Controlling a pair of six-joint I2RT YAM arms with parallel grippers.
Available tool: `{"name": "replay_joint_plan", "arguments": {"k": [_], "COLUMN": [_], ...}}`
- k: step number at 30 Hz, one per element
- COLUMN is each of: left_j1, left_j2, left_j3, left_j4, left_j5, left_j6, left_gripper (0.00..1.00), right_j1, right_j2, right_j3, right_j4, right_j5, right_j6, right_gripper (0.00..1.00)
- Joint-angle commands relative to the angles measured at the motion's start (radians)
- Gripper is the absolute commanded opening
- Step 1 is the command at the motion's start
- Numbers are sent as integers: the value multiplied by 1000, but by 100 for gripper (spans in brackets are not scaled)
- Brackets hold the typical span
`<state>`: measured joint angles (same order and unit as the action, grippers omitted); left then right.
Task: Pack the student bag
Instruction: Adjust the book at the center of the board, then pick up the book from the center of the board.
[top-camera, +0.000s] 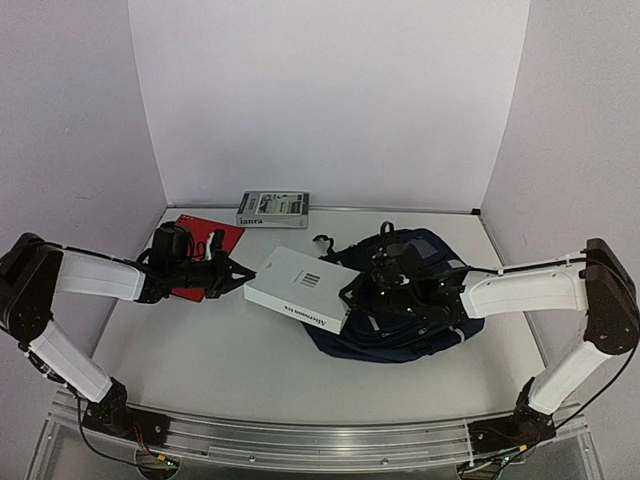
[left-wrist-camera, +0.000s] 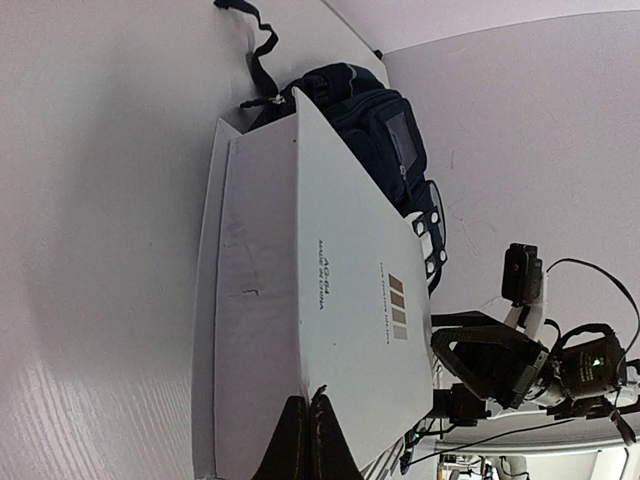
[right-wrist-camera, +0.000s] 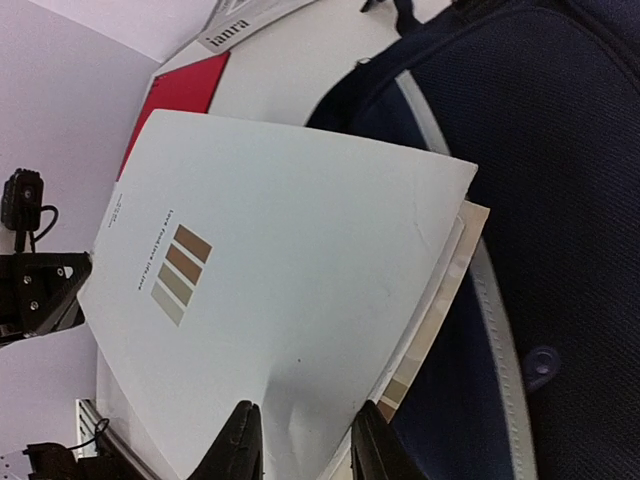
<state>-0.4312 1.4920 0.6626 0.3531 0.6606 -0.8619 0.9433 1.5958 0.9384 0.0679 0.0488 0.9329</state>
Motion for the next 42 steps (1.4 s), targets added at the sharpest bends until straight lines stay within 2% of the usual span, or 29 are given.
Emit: {"name": "replay_joint_plan", "arguments": {"k": [1, 4, 10, 13, 17, 25, 36, 42], "left_j1": [-48, -49, -49, -49, -49, -49, -50, -49], "left_j2": [128, 181, 247, 251, 244, 257, 267, 259], "left_j3": [23, 13, -11, -18, -22, -28, -45, -56], "left_j4": [187, 188, 171, 167, 167, 180, 222, 224], "left_j5": [-25, -52, -90, -96, -91, -58, -13, -3], "left_j6": [-26, -15, -14, -14, -7, 2, 7, 5], "left_gripper": [0, 0, 0, 0, 0, 0, 0, 0], "right_j1": [-8, -26, -62, -79, -92, -114, -131, -132], "right_j2": [-54, -89, -137, -139, -85, 33, 113, 107], "right_j3": [-65, -109, -152, -177, -201, -216, -245, -245], "right_j4": [29, 30, 52, 93, 205, 393, 566, 639], "right_j5": [13, 19, -9, -38, -136, -239, -196, -163], "right_j6": [5, 16, 32, 50, 76, 141, 151, 120], "right_gripper": [40, 54, 71, 77, 80, 76, 68, 50]}}
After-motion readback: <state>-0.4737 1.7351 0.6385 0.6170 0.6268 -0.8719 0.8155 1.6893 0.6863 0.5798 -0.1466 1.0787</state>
